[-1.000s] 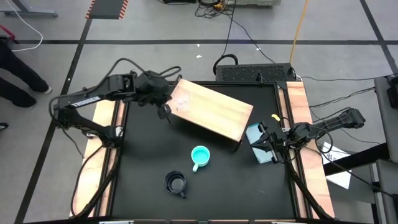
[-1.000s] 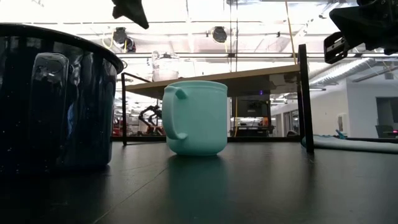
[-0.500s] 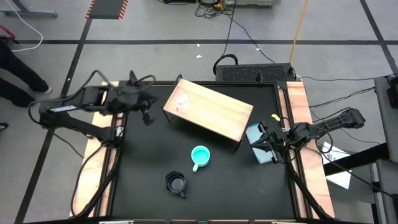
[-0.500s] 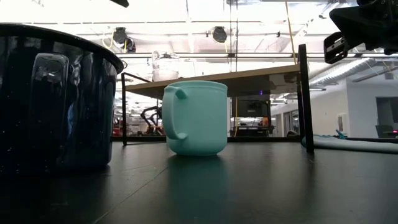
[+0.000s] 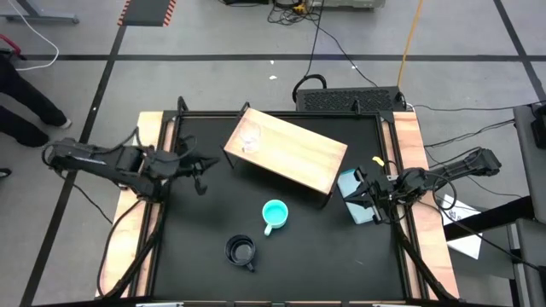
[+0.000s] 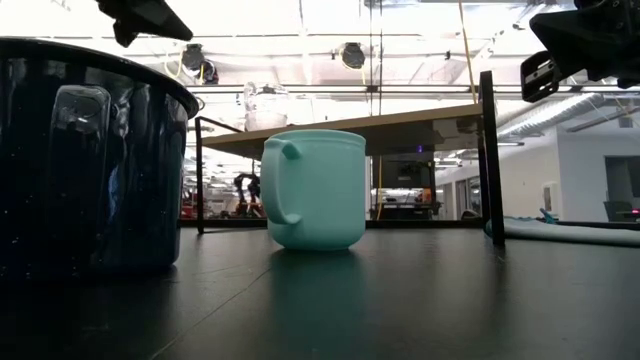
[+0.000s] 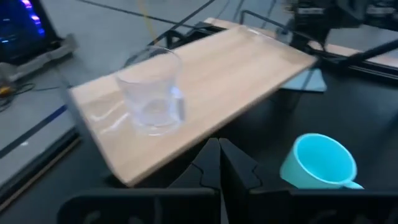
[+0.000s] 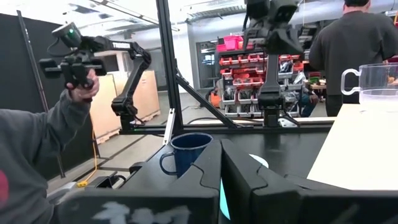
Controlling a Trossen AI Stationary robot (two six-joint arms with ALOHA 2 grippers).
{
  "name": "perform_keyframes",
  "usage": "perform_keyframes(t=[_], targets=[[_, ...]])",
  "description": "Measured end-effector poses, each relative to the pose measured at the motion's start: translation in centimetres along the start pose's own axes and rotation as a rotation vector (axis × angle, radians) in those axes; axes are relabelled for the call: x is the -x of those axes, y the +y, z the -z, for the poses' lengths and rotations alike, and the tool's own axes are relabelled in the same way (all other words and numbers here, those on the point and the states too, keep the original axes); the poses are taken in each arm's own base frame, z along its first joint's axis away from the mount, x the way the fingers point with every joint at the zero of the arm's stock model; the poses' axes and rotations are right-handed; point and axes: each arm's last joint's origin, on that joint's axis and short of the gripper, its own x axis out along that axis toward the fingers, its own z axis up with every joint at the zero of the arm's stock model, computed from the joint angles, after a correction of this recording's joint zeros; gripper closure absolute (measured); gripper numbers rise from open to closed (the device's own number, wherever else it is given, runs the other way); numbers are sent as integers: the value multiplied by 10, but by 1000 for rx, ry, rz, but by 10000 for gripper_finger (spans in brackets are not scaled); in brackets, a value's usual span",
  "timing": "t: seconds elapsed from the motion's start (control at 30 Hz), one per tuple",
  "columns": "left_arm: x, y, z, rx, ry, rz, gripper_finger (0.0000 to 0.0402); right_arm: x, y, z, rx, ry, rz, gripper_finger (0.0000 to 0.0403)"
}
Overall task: Stack small to large cups/mugs on shelf
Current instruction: Put the light blue mug on the shelf
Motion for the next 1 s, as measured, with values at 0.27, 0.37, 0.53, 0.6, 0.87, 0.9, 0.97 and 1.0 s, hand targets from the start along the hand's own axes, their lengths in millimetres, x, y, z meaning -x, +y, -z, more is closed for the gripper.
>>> perform_keyframes(t=[0.27, 0.37, 0.53, 0.6, 0.87, 0.9, 0.97, 1.0], targets=[[-9, -15, 28, -62, -43, 36, 401, 0, 0, 0, 0, 0, 0, 403], [-10, -16, 38, -85, -55, -24, 401, 0, 0, 0, 0, 0, 0, 403], [-6, -10, 50, -76, -113, -51, 401, 0, 0, 0, 0, 0, 0, 403], [-3, -4, 55, -88, -135, -45, 401, 0, 0, 0, 0, 0, 0, 403], [16, 17, 72, -109, -323, 131, 401, 0, 0, 0, -6, 0, 0, 403], [17, 19, 75, -110, -351, 154, 401, 0, 0, 0, -6, 0, 0, 403], [18, 22, 82, -93, -395, 176, 401, 0, 0, 0, -6, 0, 0, 403], [18, 24, 86, -97, -404, 184, 401, 0, 0, 0, -6, 0, 0, 403]])
